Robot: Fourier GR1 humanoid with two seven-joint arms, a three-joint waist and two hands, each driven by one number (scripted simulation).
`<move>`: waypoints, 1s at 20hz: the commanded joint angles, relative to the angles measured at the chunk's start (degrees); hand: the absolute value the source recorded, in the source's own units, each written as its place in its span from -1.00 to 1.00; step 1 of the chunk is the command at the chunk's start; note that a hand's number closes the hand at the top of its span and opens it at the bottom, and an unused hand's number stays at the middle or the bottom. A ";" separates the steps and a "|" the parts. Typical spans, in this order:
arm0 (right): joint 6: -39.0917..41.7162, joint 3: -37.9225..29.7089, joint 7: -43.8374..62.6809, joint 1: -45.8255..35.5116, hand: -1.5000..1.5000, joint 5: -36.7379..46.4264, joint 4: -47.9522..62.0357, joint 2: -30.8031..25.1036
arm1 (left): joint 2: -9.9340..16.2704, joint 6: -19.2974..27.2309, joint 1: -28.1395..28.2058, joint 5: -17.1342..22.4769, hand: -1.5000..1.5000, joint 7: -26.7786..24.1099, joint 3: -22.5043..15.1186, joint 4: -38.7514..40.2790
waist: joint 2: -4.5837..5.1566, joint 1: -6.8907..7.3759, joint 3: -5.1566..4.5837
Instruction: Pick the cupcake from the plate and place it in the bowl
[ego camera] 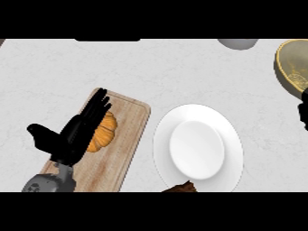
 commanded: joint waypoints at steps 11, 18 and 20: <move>-12.77 -12.20 -18.48 -9.71 1.00 0.88 29.98 -5.59 | -0.55 -2.47 0.19 -0.52 0.00 0.56 1.28 -0.04 | 0.20 0.60 0.04; -26.46 -12.97 -33.05 -13.99 1.00 6.05 54.83 -8.71 | -0.88 -3.06 0.04 -0.47 0.00 0.44 1.68 -0.27 | 0.49 1.36 0.06; -29.60 -13.47 -36.04 -17.85 1.00 7.70 63.48 -10.55 | -1.80 -1.64 -0.47 -2.05 0.00 1.74 -0.14 -2.58 | 0.69 2.17 0.10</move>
